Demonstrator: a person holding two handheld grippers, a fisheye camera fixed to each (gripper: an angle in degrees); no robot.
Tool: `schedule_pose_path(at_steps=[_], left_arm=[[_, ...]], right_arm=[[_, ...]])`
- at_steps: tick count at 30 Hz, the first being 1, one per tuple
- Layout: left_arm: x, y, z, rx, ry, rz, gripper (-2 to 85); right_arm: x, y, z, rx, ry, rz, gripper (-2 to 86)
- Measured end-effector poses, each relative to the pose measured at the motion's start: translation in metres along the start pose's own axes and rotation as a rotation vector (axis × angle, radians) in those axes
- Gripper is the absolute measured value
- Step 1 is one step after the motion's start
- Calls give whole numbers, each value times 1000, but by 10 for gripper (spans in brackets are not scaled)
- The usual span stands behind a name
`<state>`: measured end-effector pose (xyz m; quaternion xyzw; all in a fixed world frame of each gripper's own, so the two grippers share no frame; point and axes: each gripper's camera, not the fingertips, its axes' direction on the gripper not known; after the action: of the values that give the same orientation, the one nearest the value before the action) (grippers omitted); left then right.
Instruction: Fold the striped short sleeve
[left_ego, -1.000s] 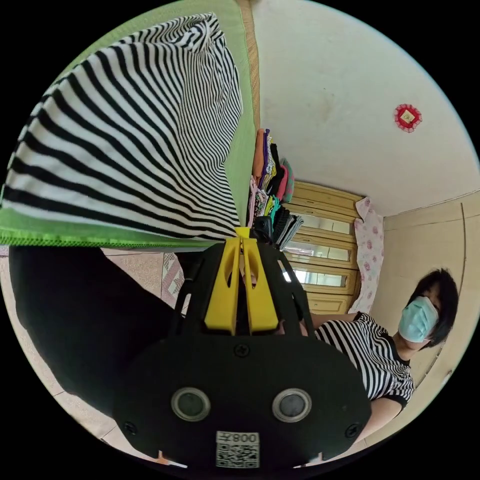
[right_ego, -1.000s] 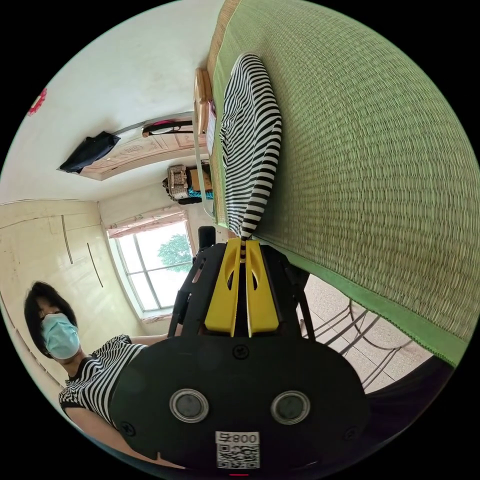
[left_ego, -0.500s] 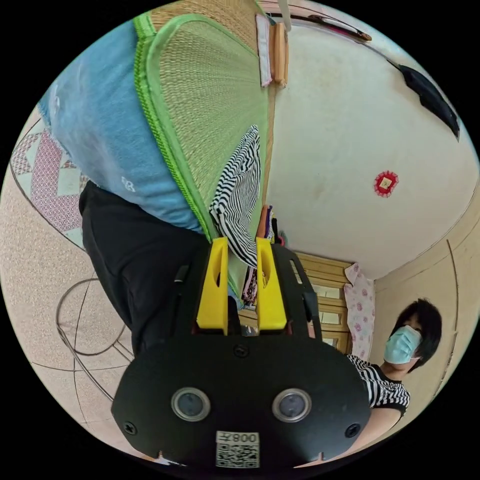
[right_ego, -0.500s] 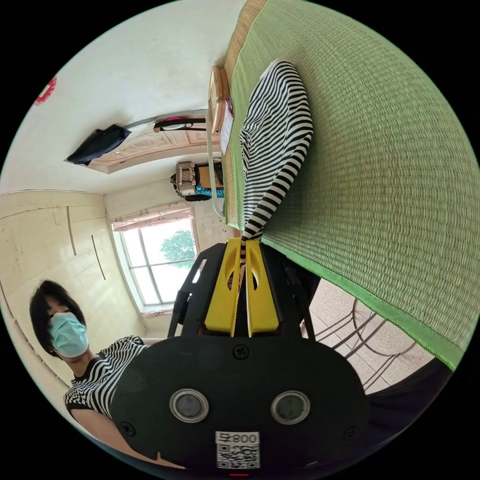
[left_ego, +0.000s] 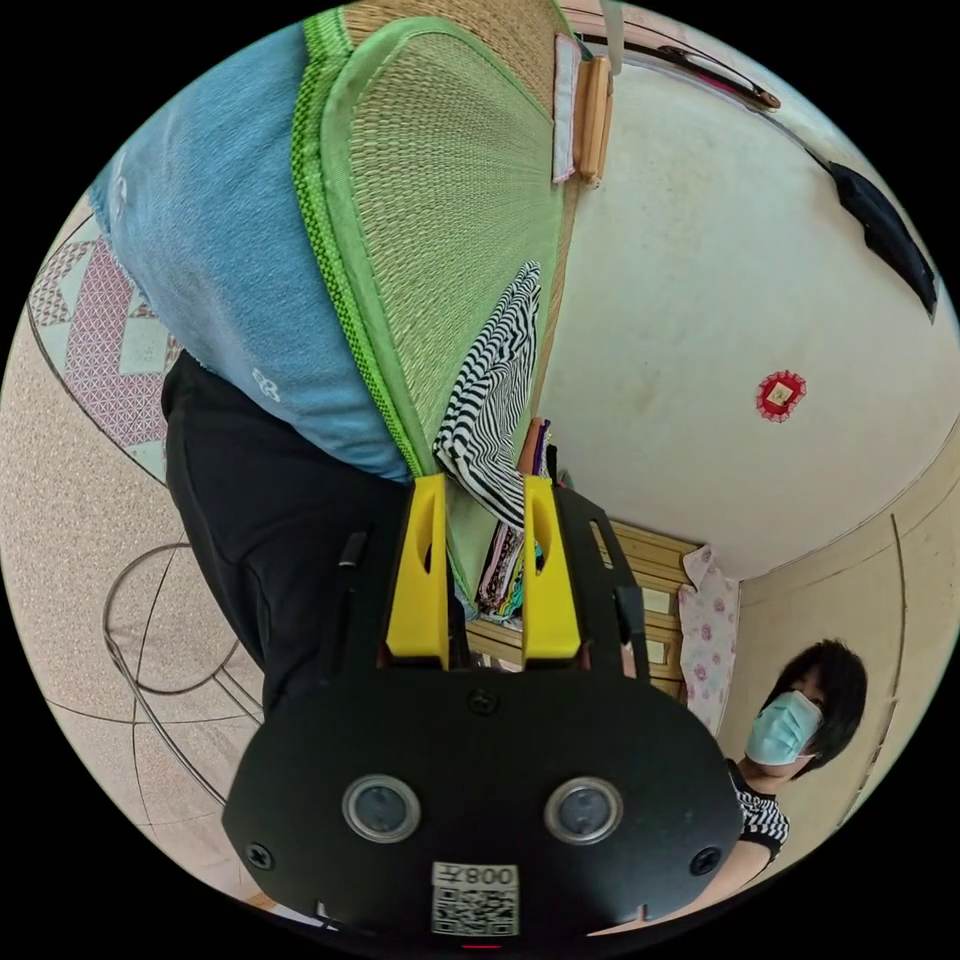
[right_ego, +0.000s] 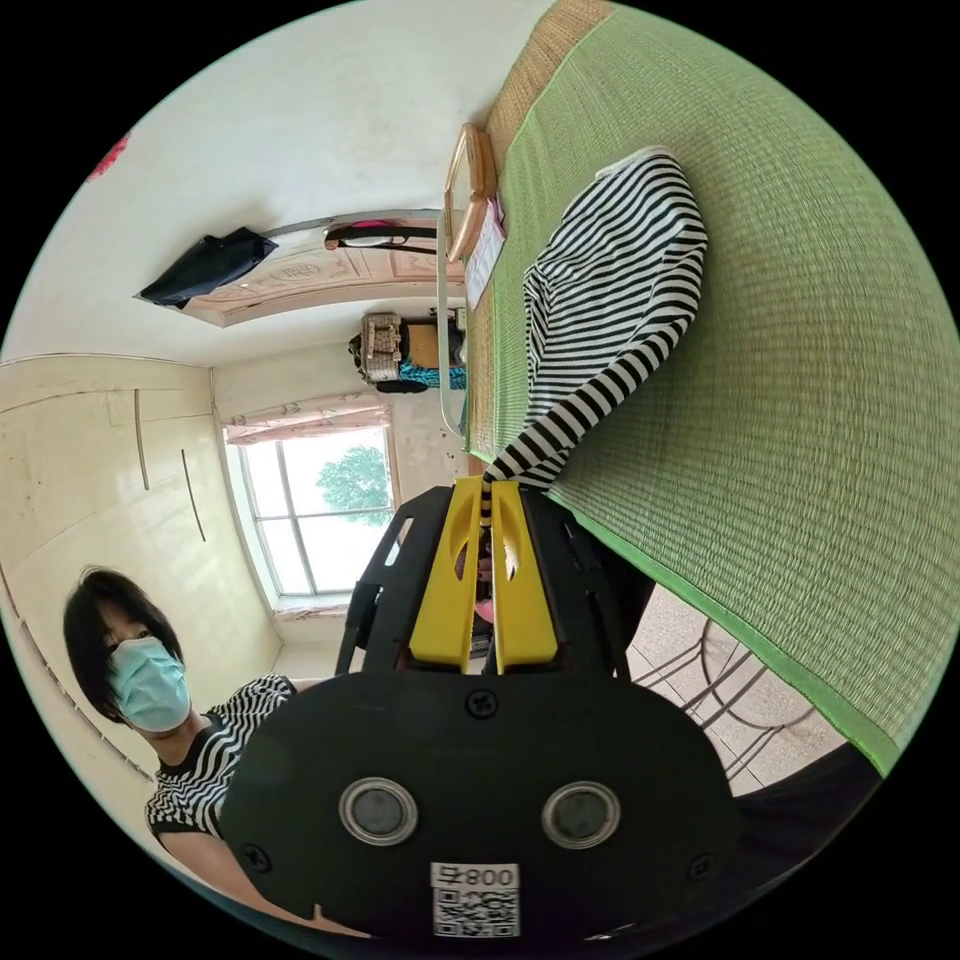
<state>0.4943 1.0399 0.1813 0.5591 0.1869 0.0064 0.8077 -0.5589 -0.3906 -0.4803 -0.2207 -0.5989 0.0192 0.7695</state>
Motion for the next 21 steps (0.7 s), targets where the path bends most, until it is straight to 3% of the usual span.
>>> schedule_pose_path(at_steps=[11,21], left_arm=[[2,-11,-10,-48,8,-37,125],[3,-21,-22,-40,11,-71,80]], right_arm=[[-33,-26,22,-10,5,-50,10],[-19,-18,18,0,4,-35,10]])
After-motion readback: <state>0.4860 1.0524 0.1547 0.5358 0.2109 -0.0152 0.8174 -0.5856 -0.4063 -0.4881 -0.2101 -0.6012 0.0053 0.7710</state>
